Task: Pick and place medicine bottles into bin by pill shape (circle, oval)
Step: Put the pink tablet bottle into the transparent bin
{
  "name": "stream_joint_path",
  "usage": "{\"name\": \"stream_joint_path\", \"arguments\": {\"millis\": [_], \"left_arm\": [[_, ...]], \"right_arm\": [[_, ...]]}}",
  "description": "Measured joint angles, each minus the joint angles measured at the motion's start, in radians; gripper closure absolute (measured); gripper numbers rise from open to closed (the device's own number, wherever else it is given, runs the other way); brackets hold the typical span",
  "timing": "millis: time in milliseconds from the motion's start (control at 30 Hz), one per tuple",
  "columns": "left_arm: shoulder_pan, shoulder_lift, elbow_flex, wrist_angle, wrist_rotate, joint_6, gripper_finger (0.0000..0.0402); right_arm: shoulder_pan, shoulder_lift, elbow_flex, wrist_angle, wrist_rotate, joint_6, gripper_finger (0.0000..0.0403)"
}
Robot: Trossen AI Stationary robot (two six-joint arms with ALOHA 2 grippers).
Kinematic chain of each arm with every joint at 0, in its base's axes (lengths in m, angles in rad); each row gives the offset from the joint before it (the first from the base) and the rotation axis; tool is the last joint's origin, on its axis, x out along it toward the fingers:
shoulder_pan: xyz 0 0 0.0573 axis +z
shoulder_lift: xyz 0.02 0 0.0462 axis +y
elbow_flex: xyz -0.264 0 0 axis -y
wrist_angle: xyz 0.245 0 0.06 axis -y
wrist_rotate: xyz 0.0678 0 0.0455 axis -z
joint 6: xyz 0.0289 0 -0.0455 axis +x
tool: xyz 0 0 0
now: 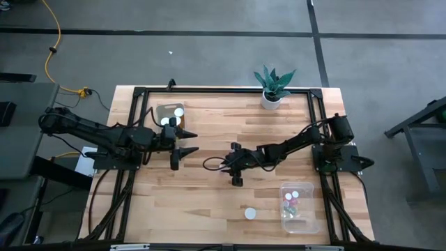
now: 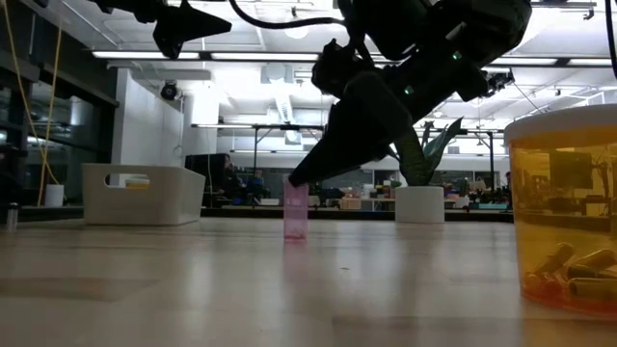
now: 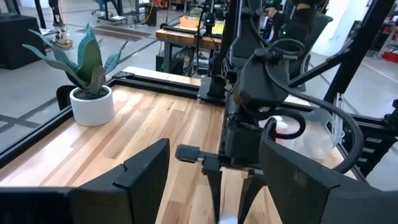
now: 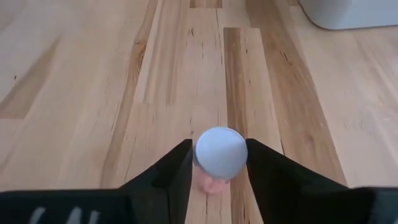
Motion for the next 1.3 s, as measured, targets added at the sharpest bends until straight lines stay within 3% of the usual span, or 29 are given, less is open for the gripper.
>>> {"name": "stream_joint_path", "arguments": {"millis": [267,400,567,767,900,1033,1300], "left_arm": [[0.000,0.000,0.000,-0.002,-0.002,0.000,0.0163],[0.000,0.000,0.000,0.001,-0.002,0.020,0.0163],[0.000,0.000,0.000,0.001,-0.002,0.005,0.0163],[0.030,0.011,0.000,-0.019,0.052,-0.029,0.0163],[0.041,0.028,-0.005,0.035,0.063,0.017,0.0163],[0.053,0.062,-0.073,0.235,0.077,0.016,0.0163],[0.053,0.099,-0.107,0.314,0.071,0.000,0.0163]], "right_arm": [[0.000,-0.052,0.000,-0.017,-0.001,-0.012,0.0301],[-0.003,-0.128,0.000,-0.130,-0.001,-0.036,0.0316],[-0.010,-0.298,-0.002,-0.393,0.006,-0.051,0.0319],[-0.010,-0.565,-0.071,-0.620,0.111,0.004,0.0320],[-0.012,-0.740,-0.130,-0.614,0.166,0.068,0.0321],[-0.013,-0.854,-0.174,-0.562,0.202,0.107,0.0321],[-0.013,-0.900,-0.192,-0.532,0.203,0.105,0.0322]]}}
